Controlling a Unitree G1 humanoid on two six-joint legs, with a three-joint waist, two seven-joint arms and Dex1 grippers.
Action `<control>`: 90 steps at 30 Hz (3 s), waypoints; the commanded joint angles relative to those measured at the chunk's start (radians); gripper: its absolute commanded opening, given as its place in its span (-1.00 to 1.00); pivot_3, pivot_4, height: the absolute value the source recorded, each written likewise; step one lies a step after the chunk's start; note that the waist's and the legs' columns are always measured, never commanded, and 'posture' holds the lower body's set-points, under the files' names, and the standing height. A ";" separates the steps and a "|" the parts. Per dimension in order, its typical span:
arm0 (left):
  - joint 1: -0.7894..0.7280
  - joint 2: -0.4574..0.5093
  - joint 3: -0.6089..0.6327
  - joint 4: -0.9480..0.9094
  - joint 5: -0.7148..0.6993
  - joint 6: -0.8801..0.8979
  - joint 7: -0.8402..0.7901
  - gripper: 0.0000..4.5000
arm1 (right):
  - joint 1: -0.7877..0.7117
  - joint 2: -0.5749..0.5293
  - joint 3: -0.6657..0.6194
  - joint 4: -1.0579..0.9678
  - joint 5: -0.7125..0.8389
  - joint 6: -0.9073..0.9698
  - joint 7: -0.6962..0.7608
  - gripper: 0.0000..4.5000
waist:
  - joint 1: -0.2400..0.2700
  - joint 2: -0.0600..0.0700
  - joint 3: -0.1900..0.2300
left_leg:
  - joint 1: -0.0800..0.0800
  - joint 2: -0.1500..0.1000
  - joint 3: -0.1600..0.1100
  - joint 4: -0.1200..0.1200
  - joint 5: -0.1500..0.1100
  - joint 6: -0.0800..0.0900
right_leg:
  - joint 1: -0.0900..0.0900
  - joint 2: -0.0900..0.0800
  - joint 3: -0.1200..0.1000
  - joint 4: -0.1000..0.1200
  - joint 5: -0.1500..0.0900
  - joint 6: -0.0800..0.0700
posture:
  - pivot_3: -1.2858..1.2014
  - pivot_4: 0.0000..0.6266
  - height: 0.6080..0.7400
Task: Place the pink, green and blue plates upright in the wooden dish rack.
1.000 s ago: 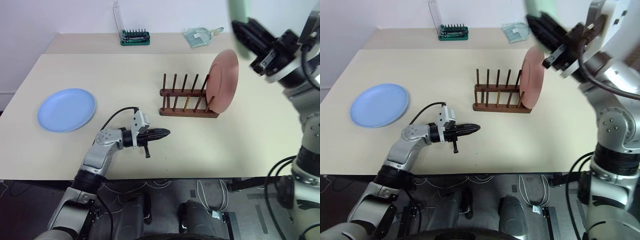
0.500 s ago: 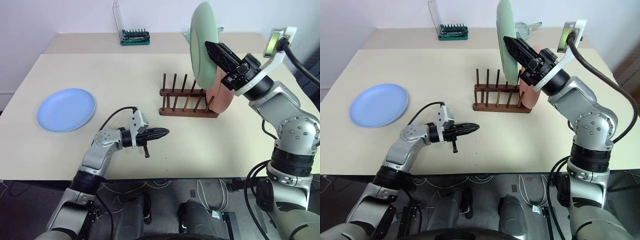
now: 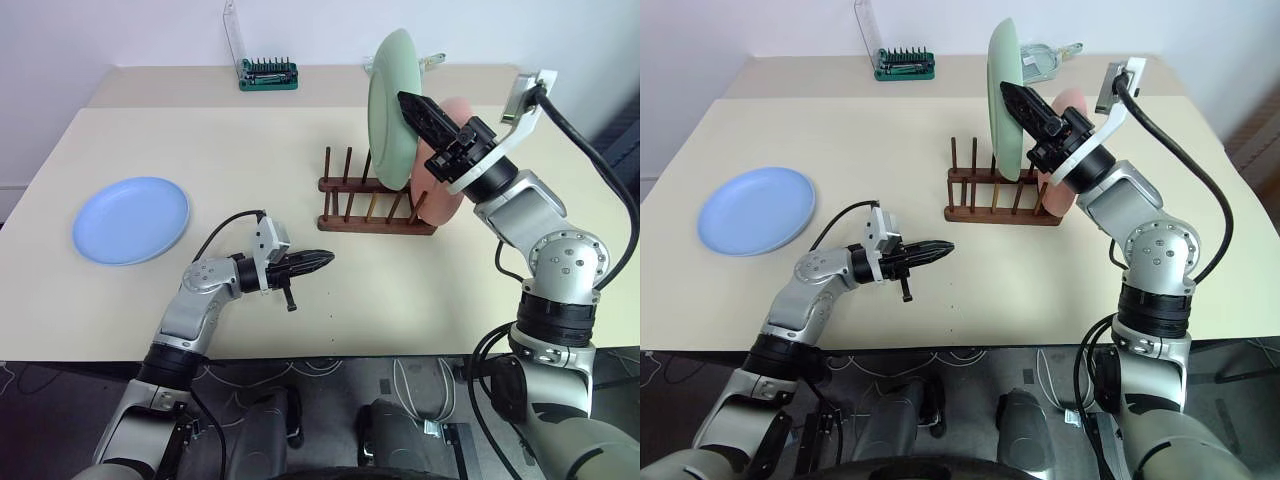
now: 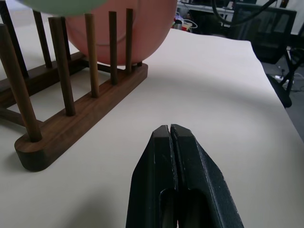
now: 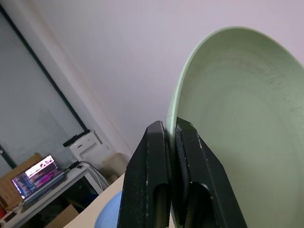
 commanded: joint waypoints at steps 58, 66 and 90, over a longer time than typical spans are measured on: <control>-0.080 -0.003 0.140 0.037 0.001 -0.053 0.181 -0.89 | -0.068 -0.317 0.224 -0.152 -0.566 -0.198 0.246 0.94 | 0.002 0.000 0.000 | -0.008 0.000 0.000 0.001 0.001 0.000 | -0.008 0.000 0.000 0.001 0.000 0.000 | 0.03 -0.52 0.94; -0.209 0.142 0.431 0.058 0.047 0.219 0.672 0.74 | -0.119 -0.389 0.276 -0.054 -0.821 -0.415 0.338 0.95 | -0.007 -0.001 0.001 | -0.007 0.000 0.000 0.001 0.001 -0.001 | -0.008 0.001 0.000 0.002 0.000 0.000 | 0.03 -0.52 0.94; -0.271 0.396 0.643 0.390 0.092 0.800 0.987 0.89 | -0.126 -0.259 0.332 -0.115 -0.836 -0.441 0.499 0.95 | 0.000 -0.007 0.002 | -0.007 0.000 -0.001 0.001 0.003 -0.004 | -0.008 0.002 0.000 0.003 0.000 0.001 | 0.03 -0.52 0.94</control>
